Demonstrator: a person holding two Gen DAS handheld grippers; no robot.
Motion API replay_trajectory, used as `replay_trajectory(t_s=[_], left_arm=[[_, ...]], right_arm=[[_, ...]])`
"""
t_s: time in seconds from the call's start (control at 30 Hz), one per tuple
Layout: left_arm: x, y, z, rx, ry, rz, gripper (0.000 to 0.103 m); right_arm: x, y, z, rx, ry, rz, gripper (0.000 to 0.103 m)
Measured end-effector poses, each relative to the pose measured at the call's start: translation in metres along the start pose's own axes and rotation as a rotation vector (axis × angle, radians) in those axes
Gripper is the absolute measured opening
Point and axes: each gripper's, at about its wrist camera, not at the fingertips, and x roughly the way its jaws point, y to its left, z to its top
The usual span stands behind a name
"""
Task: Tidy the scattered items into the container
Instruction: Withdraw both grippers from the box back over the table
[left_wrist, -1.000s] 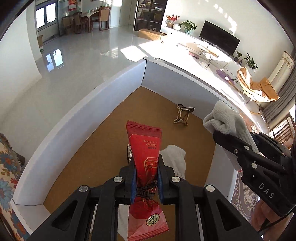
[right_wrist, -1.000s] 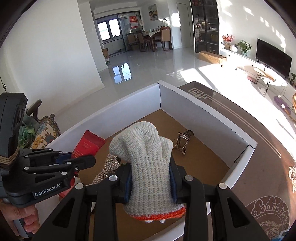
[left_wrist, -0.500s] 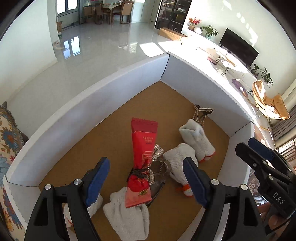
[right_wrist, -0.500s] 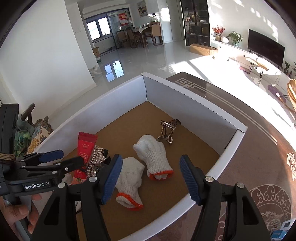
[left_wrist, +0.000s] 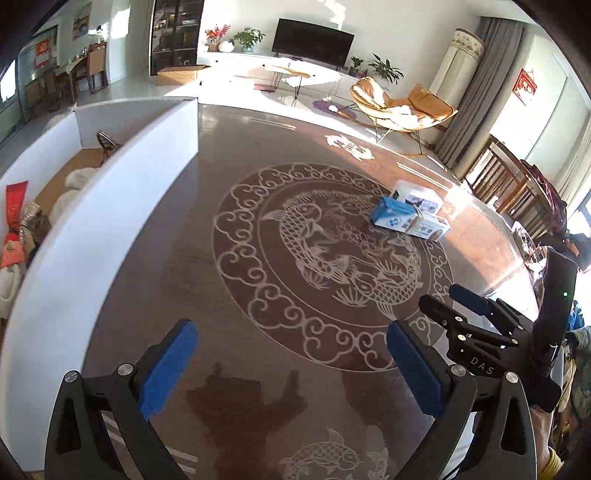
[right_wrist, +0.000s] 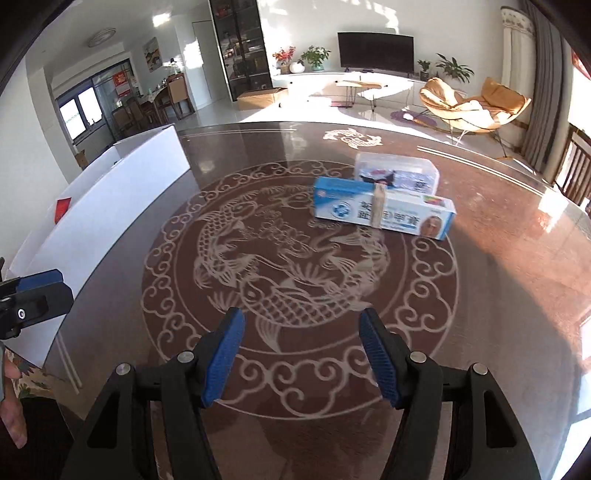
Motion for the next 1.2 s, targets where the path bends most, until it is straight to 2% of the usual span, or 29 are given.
replay_trajectory(t_s=[0.07,0.13,0.23,0.37,0.53,1.2], left_arm=[[0.031,-0.025,-0.011,0.009,0.026,-0.006,0.103],[0.051,-0.046,-0.02,0.046,0.015,0.029,0.103],[0.07,-0.06,-0.029,0.093,0.004,0.068,0.103],[0.075,-0.067,-0.033,0.16,-0.021,0.122,0.103],[0.078,-0.073,-0.035,0.192,-0.021,0.159,0.103],[0.08,-0.072,-0.034,0.194,-0.021,0.154,0.103]], right_arm=[[-0.003,-0.032,-0.019,0.018,0.01,-0.081,0.065],[-0.006,-0.058,-0.034,0.035,0.02,-0.137,0.065],[-0.007,-0.076,-0.049,0.065,0.026,-0.144,0.065],[-0.006,-0.068,-0.052,0.032,0.007,-0.157,0.066],[0.001,-0.063,-0.046,0.04,0.016,-0.158,0.074],[0.004,-0.063,-0.046,0.048,0.016,-0.16,0.076]])
